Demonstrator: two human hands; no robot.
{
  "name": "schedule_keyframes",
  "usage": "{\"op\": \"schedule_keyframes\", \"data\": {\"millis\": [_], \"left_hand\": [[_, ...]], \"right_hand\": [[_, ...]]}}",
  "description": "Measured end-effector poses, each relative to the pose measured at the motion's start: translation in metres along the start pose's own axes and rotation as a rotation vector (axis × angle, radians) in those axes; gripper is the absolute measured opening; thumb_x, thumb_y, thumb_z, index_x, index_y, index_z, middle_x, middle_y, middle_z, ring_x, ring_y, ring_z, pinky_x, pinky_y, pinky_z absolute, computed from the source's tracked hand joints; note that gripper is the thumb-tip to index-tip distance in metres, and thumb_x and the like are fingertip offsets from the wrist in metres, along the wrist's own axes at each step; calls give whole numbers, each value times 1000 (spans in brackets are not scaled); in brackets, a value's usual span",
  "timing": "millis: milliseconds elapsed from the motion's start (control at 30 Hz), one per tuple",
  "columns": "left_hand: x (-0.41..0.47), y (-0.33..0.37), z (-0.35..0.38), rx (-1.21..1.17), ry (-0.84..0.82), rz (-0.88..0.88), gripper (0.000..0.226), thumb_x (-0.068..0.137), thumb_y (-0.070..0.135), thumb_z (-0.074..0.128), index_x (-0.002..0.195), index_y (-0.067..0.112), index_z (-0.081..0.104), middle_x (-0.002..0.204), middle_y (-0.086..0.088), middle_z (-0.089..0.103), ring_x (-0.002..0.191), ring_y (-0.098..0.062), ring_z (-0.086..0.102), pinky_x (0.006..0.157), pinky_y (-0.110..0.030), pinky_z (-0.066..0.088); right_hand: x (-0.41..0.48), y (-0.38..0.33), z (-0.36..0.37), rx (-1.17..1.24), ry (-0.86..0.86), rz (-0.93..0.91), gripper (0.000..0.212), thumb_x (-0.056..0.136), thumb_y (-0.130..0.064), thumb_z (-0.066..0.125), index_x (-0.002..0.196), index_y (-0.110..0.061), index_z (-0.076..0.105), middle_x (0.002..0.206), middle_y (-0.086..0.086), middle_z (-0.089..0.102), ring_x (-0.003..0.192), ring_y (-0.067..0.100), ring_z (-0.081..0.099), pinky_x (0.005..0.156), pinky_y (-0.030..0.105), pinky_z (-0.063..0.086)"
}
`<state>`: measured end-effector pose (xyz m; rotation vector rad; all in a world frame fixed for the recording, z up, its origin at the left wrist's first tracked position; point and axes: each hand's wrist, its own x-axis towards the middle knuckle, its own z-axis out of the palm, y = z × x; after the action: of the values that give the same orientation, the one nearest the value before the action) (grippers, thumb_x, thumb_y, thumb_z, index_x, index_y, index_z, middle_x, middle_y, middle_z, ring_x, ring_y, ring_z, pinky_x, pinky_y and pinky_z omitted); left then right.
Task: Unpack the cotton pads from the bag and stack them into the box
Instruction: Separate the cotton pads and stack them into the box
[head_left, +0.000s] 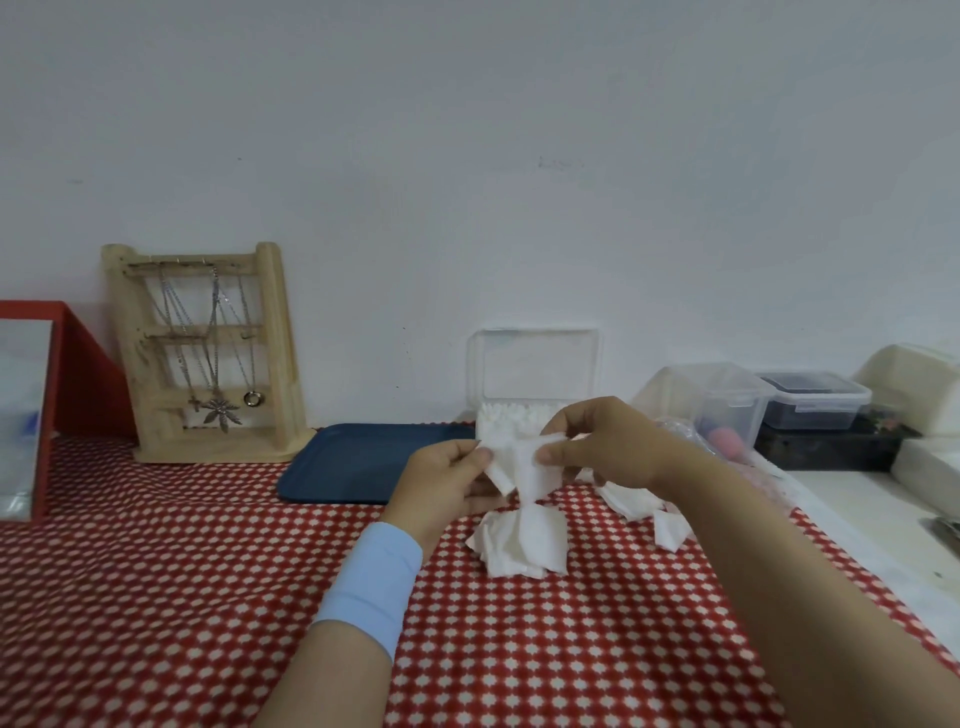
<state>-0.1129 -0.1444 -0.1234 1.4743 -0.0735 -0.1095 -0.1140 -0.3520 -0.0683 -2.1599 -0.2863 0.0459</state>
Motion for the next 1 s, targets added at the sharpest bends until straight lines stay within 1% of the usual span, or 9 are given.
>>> {"op": "schedule_keyframes", "data": {"millis": [133, 233, 433, 533, 600, 667, 767, 867, 1000], "left_hand": [[-3, 4, -5, 140, -64, -26, 19, 103, 16, 59, 115, 7, 71, 100, -9, 80, 91, -21, 78, 75, -27, 62], [-7, 10, -2, 132, -144, -42, 21, 100, 19, 63, 116, 8, 72, 102, -8, 79, 95, -21, 77, 78, -29, 62], [-13, 19, -3, 143, -229, -59, 26, 98, 23, 66, 118, 8, 72, 104, -11, 79, 98, -25, 77, 84, -34, 62], [-13, 20, -5, 132, -234, -90, 28, 100, 24, 63, 118, 3, 71, 103, -16, 78, 96, -28, 76, 82, -35, 62], [-13, 22, -5, 60, -226, -155, 38, 102, 33, 57, 120, 0, 68, 103, -21, 77, 93, -32, 76, 79, -38, 62], [-14, 24, -6, 29, -245, -179, 49, 96, 44, 61, 121, 2, 68, 104, -20, 77, 94, -32, 75, 79, -39, 62], [-15, 22, -7, 205, -254, -74, 39, 85, 24, 79, 120, 10, 69, 106, -8, 79, 99, -22, 76, 82, -33, 62], [-9, 13, -8, 198, -141, -39, 25, 92, 5, 72, 116, 9, 70, 104, -6, 79, 94, -19, 77, 76, -28, 62], [2, 6, -18, -12, 36, -49, 13, 97, 3, 62, 106, 6, 72, 106, -15, 75, 87, -23, 71, 68, -27, 58]], "right_hand": [[-4, -4, -15, 8, -23, -62, 16, 84, -18, 81, 91, -4, 75, 70, -3, 71, 63, 7, 63, 52, 14, 46], [-3, -9, -7, -57, -115, -109, 14, 82, -19, 83, 90, -9, 77, 81, -1, 76, 73, 10, 68, 72, 23, 57], [4, -11, 9, -166, -30, -124, 14, 78, -18, 86, 87, -14, 77, 70, -12, 71, 62, -4, 62, 62, 14, 49], [3, -11, 14, -192, -1, -138, 22, 75, -21, 88, 93, -22, 76, 84, -13, 71, 70, -1, 64, 65, 14, 50], [2, -11, 17, -219, 18, -146, 36, 75, -26, 88, 107, -31, 72, 101, -15, 68, 81, 2, 65, 72, 17, 52], [2, -9, 17, -206, 0, -134, 45, 77, -28, 87, 118, -33, 69, 103, -13, 67, 85, 3, 65, 79, 19, 53], [4, -9, 19, -135, 14, -119, 32, 77, -25, 87, 106, -30, 75, 84, -10, 69, 71, 0, 64, 70, 16, 51], [7, -7, 20, -76, 57, -126, 17, 79, -22, 85, 93, -26, 76, 78, -10, 72, 65, 2, 67, 66, 18, 53], [3, 0, 9, -369, -97, -48, 23, 82, -32, 82, 103, -28, 76, 95, -15, 71, 88, 3, 67, 80, 17, 49]]}}
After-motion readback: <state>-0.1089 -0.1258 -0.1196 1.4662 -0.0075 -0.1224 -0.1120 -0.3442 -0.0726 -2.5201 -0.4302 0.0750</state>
